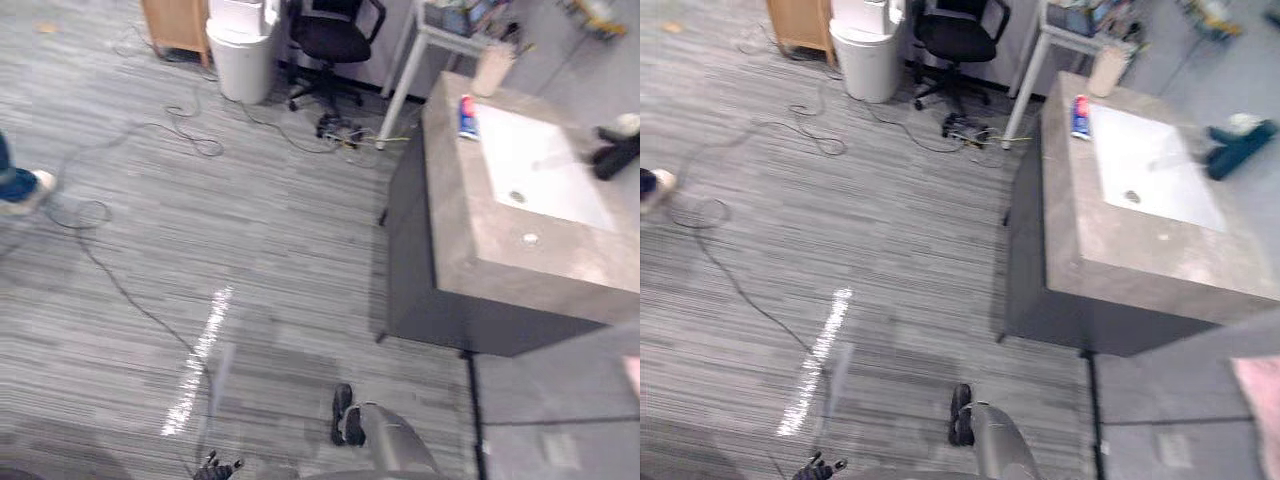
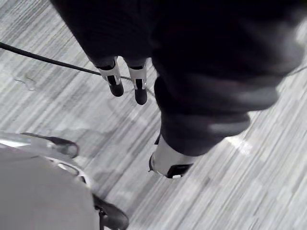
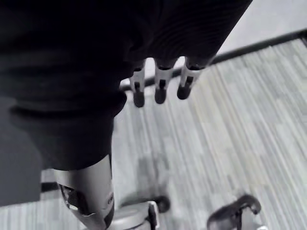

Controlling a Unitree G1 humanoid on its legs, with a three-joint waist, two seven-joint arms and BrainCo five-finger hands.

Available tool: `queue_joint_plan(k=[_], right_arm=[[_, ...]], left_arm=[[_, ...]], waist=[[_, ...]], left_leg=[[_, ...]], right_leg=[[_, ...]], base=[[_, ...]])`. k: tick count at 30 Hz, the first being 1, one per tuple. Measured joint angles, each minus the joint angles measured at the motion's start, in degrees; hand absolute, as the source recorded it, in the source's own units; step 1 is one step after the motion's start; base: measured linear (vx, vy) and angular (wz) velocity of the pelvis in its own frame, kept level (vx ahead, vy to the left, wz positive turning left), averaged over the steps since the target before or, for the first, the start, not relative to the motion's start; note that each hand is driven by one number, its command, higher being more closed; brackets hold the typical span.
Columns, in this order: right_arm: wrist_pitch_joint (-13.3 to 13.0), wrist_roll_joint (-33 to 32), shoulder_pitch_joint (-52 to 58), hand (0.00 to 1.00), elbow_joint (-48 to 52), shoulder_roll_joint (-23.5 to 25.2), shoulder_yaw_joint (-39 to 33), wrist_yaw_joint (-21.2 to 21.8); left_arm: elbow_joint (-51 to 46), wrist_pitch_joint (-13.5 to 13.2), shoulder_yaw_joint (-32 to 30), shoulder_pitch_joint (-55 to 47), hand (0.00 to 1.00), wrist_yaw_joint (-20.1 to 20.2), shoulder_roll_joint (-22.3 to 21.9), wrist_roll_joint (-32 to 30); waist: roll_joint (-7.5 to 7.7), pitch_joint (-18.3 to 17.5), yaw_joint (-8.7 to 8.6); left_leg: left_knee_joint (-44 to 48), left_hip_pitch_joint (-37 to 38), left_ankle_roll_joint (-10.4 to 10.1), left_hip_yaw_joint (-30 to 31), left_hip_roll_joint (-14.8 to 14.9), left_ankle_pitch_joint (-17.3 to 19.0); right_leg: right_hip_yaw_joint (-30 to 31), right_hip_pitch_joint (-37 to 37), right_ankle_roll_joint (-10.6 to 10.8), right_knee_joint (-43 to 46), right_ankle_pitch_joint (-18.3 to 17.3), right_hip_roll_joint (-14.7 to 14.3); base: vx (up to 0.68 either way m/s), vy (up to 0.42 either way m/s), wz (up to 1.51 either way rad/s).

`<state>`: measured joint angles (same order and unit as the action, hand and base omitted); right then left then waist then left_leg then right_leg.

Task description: Organize washtable

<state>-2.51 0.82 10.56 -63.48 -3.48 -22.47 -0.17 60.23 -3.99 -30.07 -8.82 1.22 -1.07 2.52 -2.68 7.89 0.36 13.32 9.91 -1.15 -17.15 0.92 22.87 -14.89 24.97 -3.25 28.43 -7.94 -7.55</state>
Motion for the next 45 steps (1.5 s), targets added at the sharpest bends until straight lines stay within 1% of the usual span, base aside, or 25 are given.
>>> queue_joint_plan(k=[1, 2, 3, 5, 6, 8, 10, 11, 12, 13, 14, 16, 18, 22, 25, 27, 30, 33, 36, 37, 38, 39, 41, 43, 45], right_arm=[[0.08, 0.43, -0.11, 0.00, 0.76, 0.28, -0.02, -0.06], [0.16, 0.48, -0.02, 0.00, 2.71, 1.13, 0.26, 0.09], [0.19, 0.46, -0.44, 0.00, 4.63, -0.77, 0.46, 0.23], [-0.54, -0.60, -3.37, 0.00, 5.39, 0.40, 1.75, -0.50], [-1.07, -0.86, -4.12, 0.00, 5.33, 0.52, 2.45, -0.55], [-2.35, -1.93, -7.56, 0.00, 3.81, 2.08, 5.55, -0.95], [-2.49, -2.69, -12.35, 0.00, 0.51, 2.44, 5.60, -1.09], [-2.59, -2.84, -13.31, 0.00, -0.54, 2.31, 5.59, -1.10], [-2.97, -2.98, -15.15, 0.00, -1.71, 1.80, 5.84, -1.10], [-3.14, -2.99, -15.25, 0.00, -1.76, 1.55, 6.09, -1.11], [-3.62, -2.95, -15.11, 0.00, -1.88, 1.91, 8.52, -1.13], [-3.53, -2.00, -14.78, 0.00, -3.30, 2.83, 10.71, -0.84], [-3.23, -0.97, -14.49, 0.00, -5.43, 2.91, 9.02, -1.47], [-3.38, -1.70, -12.67, 0.00, -4.71, 2.06, 5.40, -2.68], [-3.27, -5.56, -9.44, 0.00, -4.10, 2.02, 2.77, -2.21], [-3.47, -7.12, -8.18, 0.00, -2.79, 2.04, 2.54, -1.95], [-3.60, -7.11, -8.19, 0.00, -2.36, 2.75, 2.64, -1.57], [-3.59, -7.22, -8.42, 0.00, -1.05, 3.19, 2.11, -0.77], [-3.15, -6.81, -7.75, 0.00, -1.38, 3.20, 1.57, -0.90], [-2.98, -6.63, -6.07, 0.00, -1.88, 3.08, 1.60, -0.87], [-2.37, -5.78, -4.58, 0.00, -1.75, 1.46, -0.87, -0.76], [-2.22, -5.35, -3.36, 0.00, -1.11, 1.41, -2.28, -0.78], [-1.26, -4.57, -1.14, 0.00, 0.53, 1.58, -4.28, -0.91], [-0.83, -4.26, -1.39, 0.00, 3.37, 2.20, -3.22, -1.04], [-1.09, -5.22, -3.44, 0.00, 4.90, 1.32, -0.24, -1.20]], left_arm=[[0.02, 0.36, -1.34, -0.06, 0.00, -0.06, -0.25, -0.02], [-0.16, 0.67, -4.26, -0.58, 0.00, -0.10, -0.47, -0.06], [-0.35, 0.99, -4.70, -0.79, 0.00, 0.05, -1.49, -0.43], [-2.75, 0.97, -4.07, -0.43, 0.00, -0.03, -1.10, -0.43], [-3.14, 0.97, -4.04, 0.08, 0.00, -0.04, -0.69, -0.28], [-3.78, 0.42, -3.83, 1.10, 0.00, -0.31, 1.53, 2.36], [-3.93, -0.34, -3.67, 1.17, 0.00, -1.33, 2.80, 3.76], [-3.83, -0.41, -3.65, 1.13, 0.00, -1.53, 2.79, 4.08], [-3.29, -0.41, -3.62, 0.59, 0.00, -1.94, 2.18, 4.54], [-3.22, -0.41, -3.62, 0.17, 0.00, -2.13, 1.72, 4.65], [-1.10, -0.30, -4.08, 0.30, 0.00, -2.94, 2.08, 4.79], [-1.22, -1.25, -5.70, 0.86, 0.00, -4.14, 3.78, 5.92], [-1.13, -1.52, -12.27, 0.61, 0.00, -4.27, 4.77, 6.84], [-1.17, -1.30, -14.94, 1.23, 0.00, -4.12, 5.25, 7.04], [-1.08, -1.19, -12.41, 1.33, 0.00, -3.64, 4.08, 6.92], [-1.09, -1.09, -10.07, 1.06, 0.00, -3.30, 2.33, 6.17], [-1.14, -0.81, -6.25, 1.25, 0.00, -2.43, 2.27, 5.42], [-1.10, -0.35, -3.51, 2.57, 0.00, -2.52, 2.52, 3.19], [-1.50, -0.35, 0.20, 2.46, 0.00, -2.37, 3.29, 1.40], [-1.46, -0.35, 0.96, 2.73, 0.00, -2.27, 4.06, 0.95], [-1.76, -0.40, 1.26, 2.50, 0.00, -1.78, 1.89, -0.25], [-2.00, -0.43, 1.45, 2.42, 0.00, -1.25, 1.34, -0.82], [-2.91, -0.48, 2.35, 1.92, 0.00, -1.09, 0.48, -0.99], [-4.10, -0.32, 2.24, 2.09, 0.00, -0.97, -0.05, -0.95], [-4.57, -0.47, 2.65, 2.41, 0.00, 0.40, -1.55, -0.38]], waist=[[0.43, -0.44, 0.55], [2.53, -1.55, 1.08], [-0.69, -1.48, 0.97], [0.64, -1.45, 1.95], [1.72, -1.37, 2.48], [6.99, -1.36, 3.73], [9.40, -0.10, 3.70], [9.58, 0.09, 3.73], [7.60, -0.16, 4.71], [6.98, -0.20, 5.06], [7.47, 0.65, 5.07], [7.68, 0.90, 5.41], [8.79, 0.23, 7.51], [6.66, 0.26, 6.52], [5.41, 0.92, 6.40], [4.59, 1.09, 4.88], [5.26, 0.74, 3.68], [5.56, 0.85, 2.74], [9.48, 1.51, 0.41], [10.26, 1.40, 0.37], [5.80, -0.08, -0.04], [4.45, -0.72, -0.21], [2.63, -2.65, 0.56], [2.24, -2.37, 0.90], [1.42, -1.85, 2.62]], left_leg=[[5.39, -1.96, -0.29, -1.77, -0.03, 0.21], [19.84, -6.18, -1.28, -4.10, 0.21, 0.60], [35.65, -11.21, -2.41, -5.30, 6.22, -0.02], [47.98, -16.50, -2.43, -6.63, 12.29, 0.05], [49.16, -17.67, -2.40, -6.59, 13.58, 0.06], [45.09, -23.17, -1.34, -5.95, 15.31, 0.90], [33.86, -29.30, -1.88, -2.78, 14.99, 0.59], [28.74, -30.82, -2.96, -1.32, 14.88, -0.42], [9.65, -31.03, -6.40, 4.99, 15.12, -9.07], [5.43, -30.64, -6.68, 5.91, 15.73, -13.53], [4.07, -28.32, -4.87, 1.79, 15.70, -23.22], [4.10, -26.09, -4.92, -3.28, 17.09, -22.07], [4.60, -20.33, -2.47, -10.67, 18.35, -20.47], [1.83, -14.22, -2.69, -15.62, 17.40, -16.91], [-3.54, -7.15, -2.36, -20.52, 13.80, -16.98], [-7.38, -2.96, -1.00, -21.59, 11.19, -15.63], [-9.56, -1.69, 0.14, -22.53, 9.77, -14.82], [-11.47, -2.17, 0.40, -24.96, 9.44, -14.23], [-13.73, 2.10, -2.27, -24.43, 2.97, -12.65], [-13.88, 4.04, -3.59, -23.66, 1.11, -11.64], [-14.31, 5.68, -5.63, -23.03, 3.82, -10.61], [-13.99, 6.23, -6.58, -22.68, 4.43, -10.03], [1.68, 1.67, -7.88, -19.63, 10.32, -5.69], [24.93, -7.53, -3.85, -12.55, 16.57, -6.40], [42.10, -15.07, -3.56, -3.67, 19.07, -5.84]], right_leg=[[-0.48, -0.31, -1.12, -0.49, -0.11, -0.92], [-0.80, -3.67, -5.81, -6.37, 2.15, -2.46], [0.11, -6.06, -7.81, -6.31, 1.14, -4.12], [3.42, -10.11, -7.20, -7.31, -1.40, -3.76], [4.76, -12.16, -6.90, -8.60, -1.31, -3.20], [10.69, -19.90, -5.19, -15.28, -0.21, 2.08], [14.87, -23.75, -4.89, -16.96, -0.06, 7.62], [15.98, -23.83, -3.76, -16.76, 0.08, 8.86], [20.10, -23.90, 2.00, -16.68, -0.45, 11.08], [20.59, -24.03, 3.78, -17.01, -0.94, 10.66], [21.72, -25.64, 8.70, -18.61, -1.93, 12.91], [21.15, -24.25, 9.75, -19.07, -0.78, 11.32], [22.69, -23.82, 12.56, -23.61, 10.25, 9.97], [19.71, -21.44, 11.85, -20.69, 13.72, 10.12], [15.99, -16.51, 11.56, -7.88, 13.75, 12.33], [13.33, -14.93, 7.69, -1.72, 13.38, 14.01], [13.41, -13.72, 7.44, -0.67, 10.66, 13.48], [13.31, -7.48, 7.59, -6.25, 4.75, 6.32], [13.60, -7.01, 7.29, -17.79, 10.87, 5.02], [14.64, -7.11, -0.90, -15.96, 13.57, 5.55], [13.20, -6.59, 0.71, -11.79, 11.07, 3.40], [12.77, -6.63, 0.99, -11.63, 8.94, 2.92], [13.20, -7.97, 0.35, -11.36, 4.99, 1.49], [14.53, -9.71, -0.67, -11.77, 3.43, 0.15], [17.93, -13.65, -1.22, -12.38, 1.35, -1.34]], base=[[0.61, 0.302, 0.01], [0.64, 0.266, -0.13], [0.67, 0.275, -0.11], [0.62, 0.253, -0.32], [0.64, 0.237, -0.55], [0.65, 0.304, -0.48], [0.57, 0.450, -0.48], [0.53, 0.657, -1.08], [0.34, 0.477, -1.04], [0.44, 0.681, -1.36], [0.33, 0.503, -1.19], [0.36, 0.504, -1.44], [0.21, 0.305, -2.06], [0.02, 0.168, -1.25], [-0.04, 0.185, -0.57], [-0.06, 0.138, -0.16], [0.00, 0.135, -0.16], [0.08, 0.053, -0.48], [0.21, 0.023, 0.11], [0.35, 0.019, 0.19], [0.40, 0.039, 0.25], [0.39, 0.079, 0.15], [0.56, 0.078, -0.14], [0.63, 0.005, -0.54], [0.40, 0.102, -0.77]])
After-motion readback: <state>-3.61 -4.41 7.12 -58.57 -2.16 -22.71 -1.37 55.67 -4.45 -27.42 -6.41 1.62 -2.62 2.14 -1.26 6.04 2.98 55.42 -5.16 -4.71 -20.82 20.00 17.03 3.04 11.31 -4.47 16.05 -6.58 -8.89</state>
